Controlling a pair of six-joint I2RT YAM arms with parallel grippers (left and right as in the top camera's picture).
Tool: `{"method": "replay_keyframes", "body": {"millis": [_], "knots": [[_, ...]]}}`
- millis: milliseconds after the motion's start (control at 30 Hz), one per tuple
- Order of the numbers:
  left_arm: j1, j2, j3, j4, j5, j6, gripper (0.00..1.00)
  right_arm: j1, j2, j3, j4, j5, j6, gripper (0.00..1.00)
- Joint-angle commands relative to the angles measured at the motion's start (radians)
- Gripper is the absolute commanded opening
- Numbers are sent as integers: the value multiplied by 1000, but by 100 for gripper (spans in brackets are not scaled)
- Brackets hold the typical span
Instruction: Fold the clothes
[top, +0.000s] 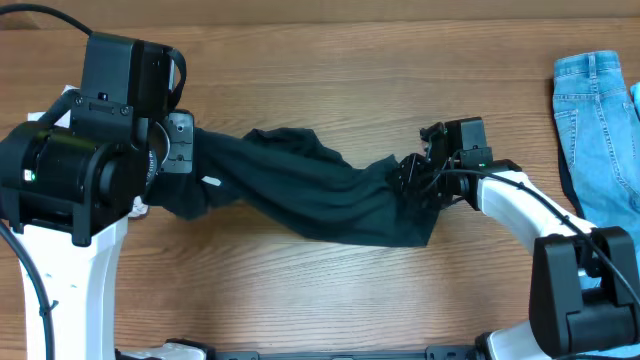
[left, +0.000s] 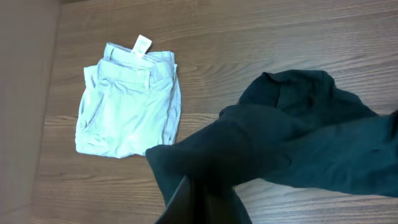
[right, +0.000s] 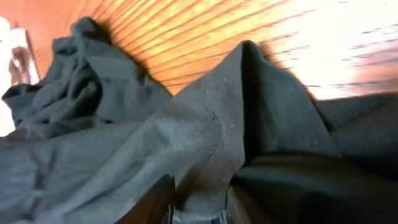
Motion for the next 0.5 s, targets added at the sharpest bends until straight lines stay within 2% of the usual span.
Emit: {"method": "replay_keyframes", "body": {"millis": [0,100,233,400,467], "knots": [[10,-1,22,4,6,15,4,3,-47,-2,-1,-65,1,15],[10,-1,22,5,6,16,4,2,-117,-2,-2,-64,2,4],[10,-1,22,4,6,20,4,-17,-283,22,-66,-24,3,4],[10,-1,22,5,-4,23,4,-63,-483,141,-307,411,2,4],[10,-1,22,5,-4,23,4,-85,-523,175,-365,520,2,4]]}}
